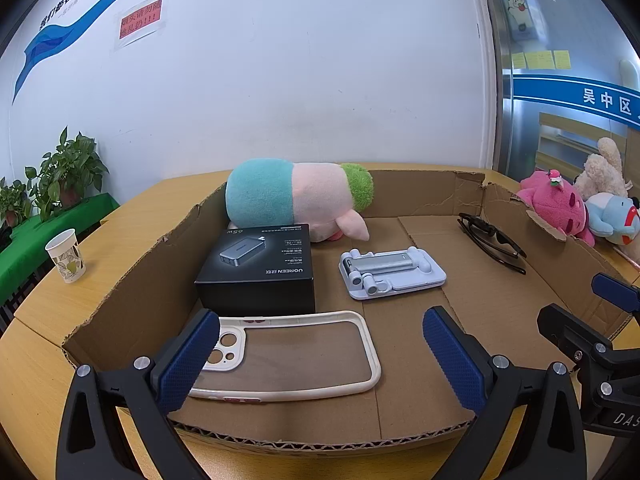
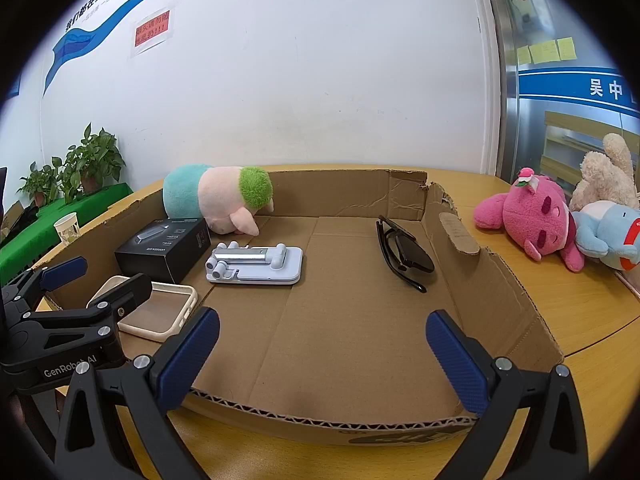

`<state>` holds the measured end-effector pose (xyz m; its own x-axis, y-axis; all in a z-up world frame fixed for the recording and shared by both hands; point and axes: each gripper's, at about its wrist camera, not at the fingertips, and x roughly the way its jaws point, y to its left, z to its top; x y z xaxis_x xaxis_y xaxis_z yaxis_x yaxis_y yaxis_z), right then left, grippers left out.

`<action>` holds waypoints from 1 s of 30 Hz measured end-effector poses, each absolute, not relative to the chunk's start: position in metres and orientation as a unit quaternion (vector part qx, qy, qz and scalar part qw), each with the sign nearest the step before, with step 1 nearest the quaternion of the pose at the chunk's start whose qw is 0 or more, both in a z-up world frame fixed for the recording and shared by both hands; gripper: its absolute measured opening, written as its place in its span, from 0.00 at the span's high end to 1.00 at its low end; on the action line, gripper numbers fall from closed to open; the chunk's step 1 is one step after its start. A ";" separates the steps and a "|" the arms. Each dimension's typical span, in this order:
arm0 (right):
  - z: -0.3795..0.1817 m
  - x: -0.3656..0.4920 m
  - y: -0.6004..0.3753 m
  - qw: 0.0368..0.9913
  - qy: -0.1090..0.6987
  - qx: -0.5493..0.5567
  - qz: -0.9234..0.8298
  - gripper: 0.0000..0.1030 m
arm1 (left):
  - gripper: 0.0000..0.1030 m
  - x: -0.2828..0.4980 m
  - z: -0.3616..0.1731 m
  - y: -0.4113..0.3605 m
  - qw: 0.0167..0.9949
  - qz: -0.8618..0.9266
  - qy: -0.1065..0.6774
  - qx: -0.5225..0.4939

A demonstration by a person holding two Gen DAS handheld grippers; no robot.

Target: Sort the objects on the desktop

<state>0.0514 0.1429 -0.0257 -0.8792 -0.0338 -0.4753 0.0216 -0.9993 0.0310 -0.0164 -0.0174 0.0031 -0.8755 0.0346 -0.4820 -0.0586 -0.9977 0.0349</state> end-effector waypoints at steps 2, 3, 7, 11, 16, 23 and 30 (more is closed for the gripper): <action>-0.027 0.052 0.143 0.014 -0.013 0.245 -0.969 0.00 | 0.00 -0.016 0.003 -0.017 0.024 0.968 0.024 -0.248; -0.025 0.051 0.143 0.014 -0.012 0.245 -0.969 0.00 | 0.00 -0.016 0.003 -0.017 0.024 0.968 0.024 -0.249; -0.026 0.052 0.143 0.014 -0.012 0.245 -0.969 0.00 | 0.00 -0.017 0.003 -0.017 0.024 0.968 0.024 -0.249; -0.022 0.050 0.143 0.014 -0.012 0.245 -0.969 0.00 | 0.00 -0.017 0.003 -0.017 0.024 0.968 0.024 -0.249; -0.023 0.050 0.143 0.014 -0.012 0.245 -0.969 0.00 | 0.00 -0.017 0.003 -0.017 0.024 0.968 0.024 -0.249; -0.023 0.050 0.143 0.014 -0.012 0.245 -0.969 0.00 | 0.00 -0.017 0.003 -0.017 0.024 0.968 0.024 -0.249; -0.025 0.051 0.143 0.014 -0.012 0.245 -0.969 0.00 | 0.00 -0.017 0.003 -0.017 0.024 0.968 0.024 -0.249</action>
